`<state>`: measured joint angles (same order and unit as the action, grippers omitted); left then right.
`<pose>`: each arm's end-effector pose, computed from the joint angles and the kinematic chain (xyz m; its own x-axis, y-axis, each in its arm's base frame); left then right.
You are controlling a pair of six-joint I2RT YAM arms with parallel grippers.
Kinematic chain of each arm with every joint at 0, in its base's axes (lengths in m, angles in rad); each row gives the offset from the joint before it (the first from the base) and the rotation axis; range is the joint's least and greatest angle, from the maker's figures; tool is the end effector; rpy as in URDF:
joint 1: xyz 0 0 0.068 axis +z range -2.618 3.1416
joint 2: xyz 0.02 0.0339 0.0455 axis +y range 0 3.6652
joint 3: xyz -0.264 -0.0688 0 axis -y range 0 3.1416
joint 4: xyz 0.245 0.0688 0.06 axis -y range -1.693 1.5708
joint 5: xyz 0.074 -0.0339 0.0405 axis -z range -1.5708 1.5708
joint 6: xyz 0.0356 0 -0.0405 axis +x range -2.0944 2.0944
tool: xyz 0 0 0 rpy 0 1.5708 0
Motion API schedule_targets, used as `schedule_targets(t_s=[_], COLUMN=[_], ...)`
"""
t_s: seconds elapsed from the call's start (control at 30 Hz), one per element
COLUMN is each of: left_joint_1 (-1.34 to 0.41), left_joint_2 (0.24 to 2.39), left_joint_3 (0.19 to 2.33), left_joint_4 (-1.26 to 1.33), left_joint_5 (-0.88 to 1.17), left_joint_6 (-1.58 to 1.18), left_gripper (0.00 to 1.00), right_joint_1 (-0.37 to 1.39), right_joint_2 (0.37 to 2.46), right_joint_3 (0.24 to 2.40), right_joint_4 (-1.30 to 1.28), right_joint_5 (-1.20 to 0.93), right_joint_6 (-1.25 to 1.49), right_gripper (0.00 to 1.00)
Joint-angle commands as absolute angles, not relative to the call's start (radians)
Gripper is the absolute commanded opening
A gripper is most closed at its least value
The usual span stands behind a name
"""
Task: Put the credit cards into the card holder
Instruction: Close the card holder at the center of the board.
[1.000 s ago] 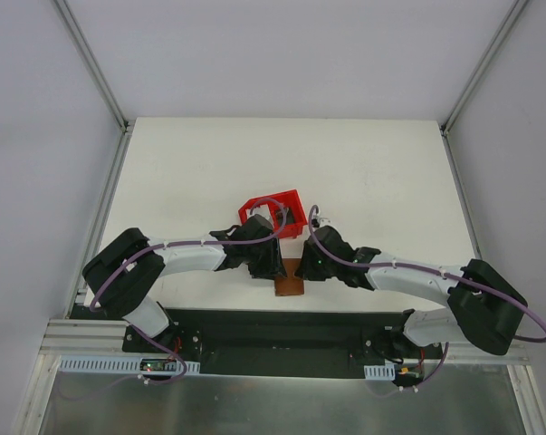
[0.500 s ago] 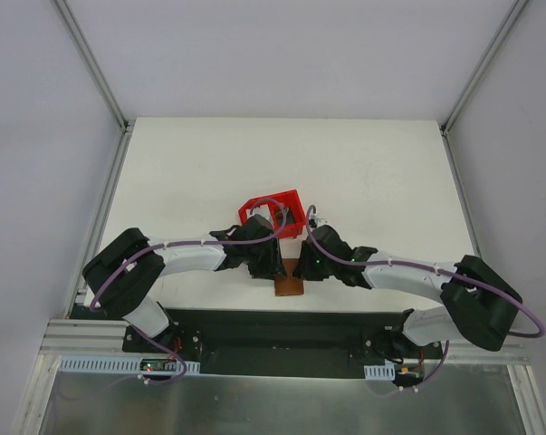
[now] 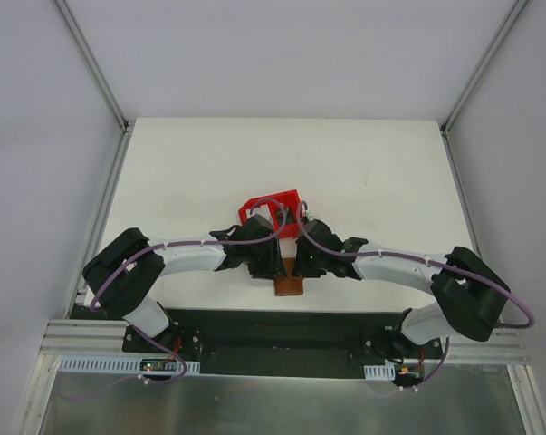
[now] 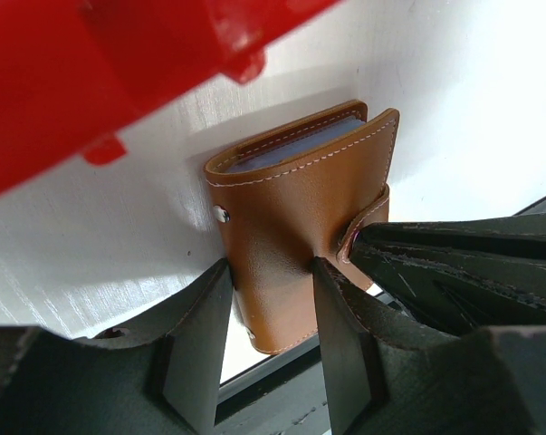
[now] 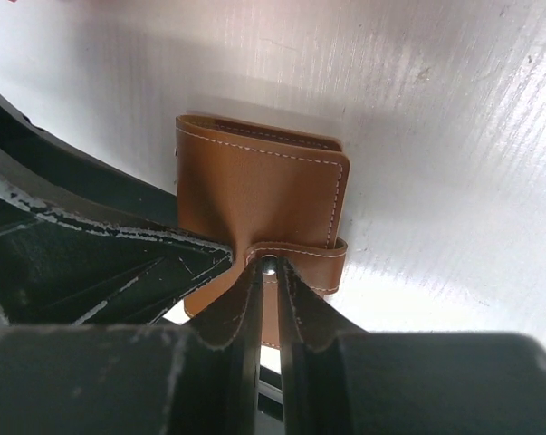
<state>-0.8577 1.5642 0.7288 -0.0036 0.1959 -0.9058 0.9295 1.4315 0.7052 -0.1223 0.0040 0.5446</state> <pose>0.1909 -0.2314 0.1550 -0.9511 -0.0803 -0.2984 0.1273 0.7780 -0.6152 0.1669 0.2233 0.1749 -0.7983 -0.2033 -0.5670 -0.4515 0.8250 0.3399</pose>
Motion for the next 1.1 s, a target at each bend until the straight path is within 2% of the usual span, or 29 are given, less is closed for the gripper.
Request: schedule_targets(t_s=[0.0,0.53,1.07], left_joint_1=[-0.864,-0.865,-0.864], left_joint_2=[1.583,1.578,1.572], left_joint_3=[0.709,0.703,0.703], left_joint_4=[-0.060,-0.060,-0.061], left_joint_5=[0.146,0.141,0.144], left_joint_6=[-0.893,-0.891,-0.890], left_gripper=[0.41,0.41,0.40], right_joint_1=[0.956,0.991,0.993], right_joint_2=[1.497,1.580,1.658], right_joint_3=[0.768,0.838,0.864], right_joint_4=[-0.251,-0.402,-0.411], right_joint_5=[0.061,0.133,0.143], right_joint_6=[0.522,0.525,0.512], right_gripper=[0.12,0.07,0.06])
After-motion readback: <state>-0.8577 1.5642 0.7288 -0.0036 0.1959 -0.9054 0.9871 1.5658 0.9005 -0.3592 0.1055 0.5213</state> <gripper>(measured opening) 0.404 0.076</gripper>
